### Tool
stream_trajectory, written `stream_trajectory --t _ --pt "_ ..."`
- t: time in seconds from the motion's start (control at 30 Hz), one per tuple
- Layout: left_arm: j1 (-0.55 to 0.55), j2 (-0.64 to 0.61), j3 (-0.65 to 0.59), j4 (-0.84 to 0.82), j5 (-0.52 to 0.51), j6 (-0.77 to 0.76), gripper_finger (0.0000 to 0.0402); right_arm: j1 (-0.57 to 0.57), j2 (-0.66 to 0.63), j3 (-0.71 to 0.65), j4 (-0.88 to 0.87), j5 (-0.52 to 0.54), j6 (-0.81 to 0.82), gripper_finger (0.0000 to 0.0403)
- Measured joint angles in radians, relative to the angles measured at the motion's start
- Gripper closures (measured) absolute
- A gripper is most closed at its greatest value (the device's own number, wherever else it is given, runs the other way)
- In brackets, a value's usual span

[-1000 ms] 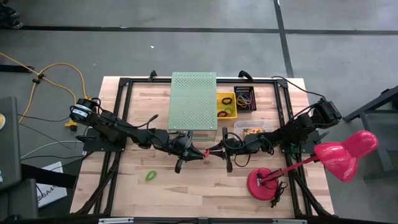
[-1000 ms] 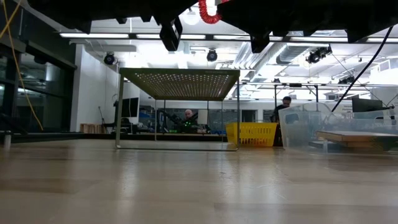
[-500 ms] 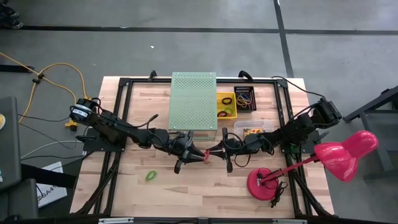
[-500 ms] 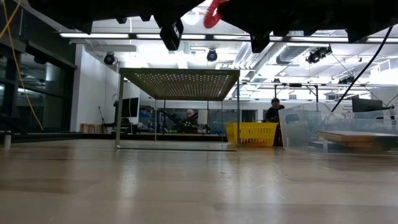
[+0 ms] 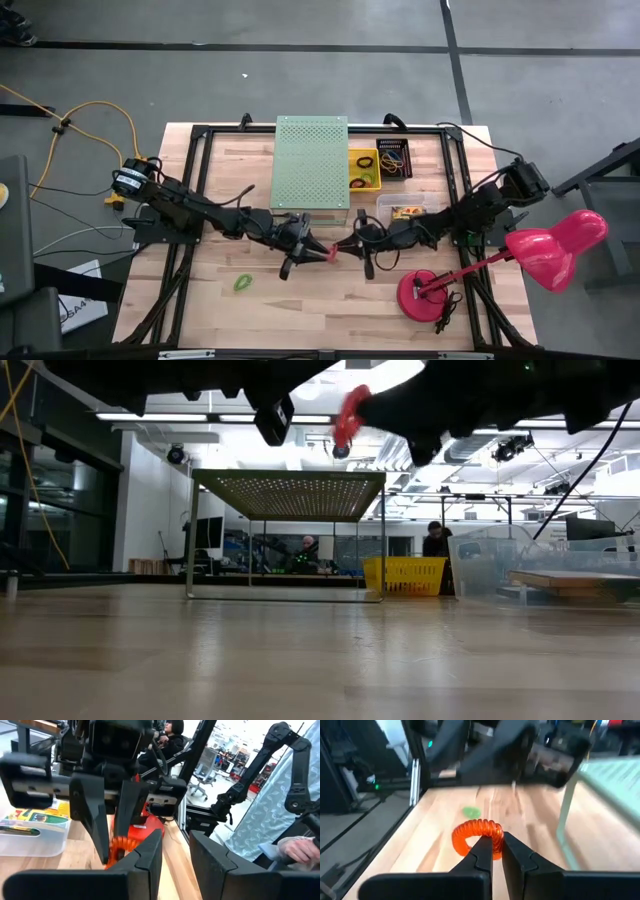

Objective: Pick & Place Office Desk Supplies
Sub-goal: Put the orange spring keychain into the yellow bin

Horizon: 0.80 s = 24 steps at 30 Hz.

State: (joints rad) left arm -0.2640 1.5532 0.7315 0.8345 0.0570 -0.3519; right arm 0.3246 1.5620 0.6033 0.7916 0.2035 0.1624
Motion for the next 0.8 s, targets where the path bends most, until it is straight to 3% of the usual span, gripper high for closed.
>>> stream_trajectory --t 0.2,0.4,0.8 --pt "-0.006 0.000 0.000 -0.004 0.000 0.000 0.0307 0.028 0.000 0.000 -0.119 0.013 0.099 0.0390" --pt "-0.007 0.000 0.000 -0.004 0.000 0.000 0.0307 0.025 -0.022 0.000 -0.288 0.102 0.175 0.0390" --pt "-0.007 0.000 0.000 -0.041 -0.002 0.023 0.0307 0.006 -0.229 0.000 -0.640 0.334 0.219 0.0390"
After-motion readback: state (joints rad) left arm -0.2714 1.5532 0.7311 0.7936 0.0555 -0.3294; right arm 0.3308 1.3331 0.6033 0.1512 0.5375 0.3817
